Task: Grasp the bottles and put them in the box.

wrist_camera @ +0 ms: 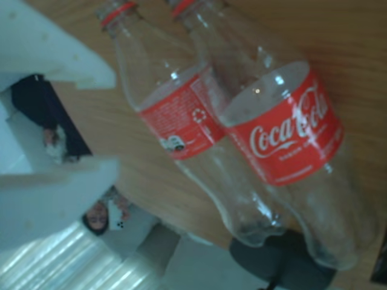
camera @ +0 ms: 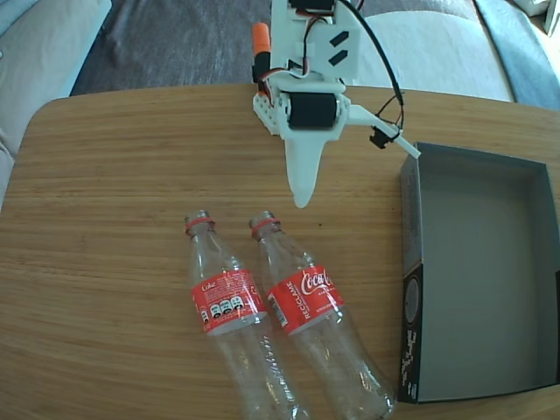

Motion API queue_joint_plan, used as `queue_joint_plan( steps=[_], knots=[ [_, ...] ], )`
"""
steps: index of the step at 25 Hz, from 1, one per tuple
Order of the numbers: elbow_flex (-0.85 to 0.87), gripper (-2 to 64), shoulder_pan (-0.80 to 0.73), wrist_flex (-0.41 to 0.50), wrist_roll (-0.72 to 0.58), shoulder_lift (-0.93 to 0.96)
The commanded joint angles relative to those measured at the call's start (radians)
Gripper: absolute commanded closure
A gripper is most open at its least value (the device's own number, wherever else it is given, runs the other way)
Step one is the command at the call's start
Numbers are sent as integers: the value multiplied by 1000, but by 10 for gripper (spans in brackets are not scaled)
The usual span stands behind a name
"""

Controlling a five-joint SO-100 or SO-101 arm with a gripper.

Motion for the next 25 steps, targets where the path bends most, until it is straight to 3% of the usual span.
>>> queue_joint_plan(
  steps=[1,5,11,19,25],
  knots=[
    [-149,473,-18,49,-100,-98],
    [-279,475,-18,110,-215,-196],
    [-391,470,-18,196,-577,-295],
    [-538,474,-18,193,-638,-399],
    [-518,474,-12,204,-979,-402]
  ],
)
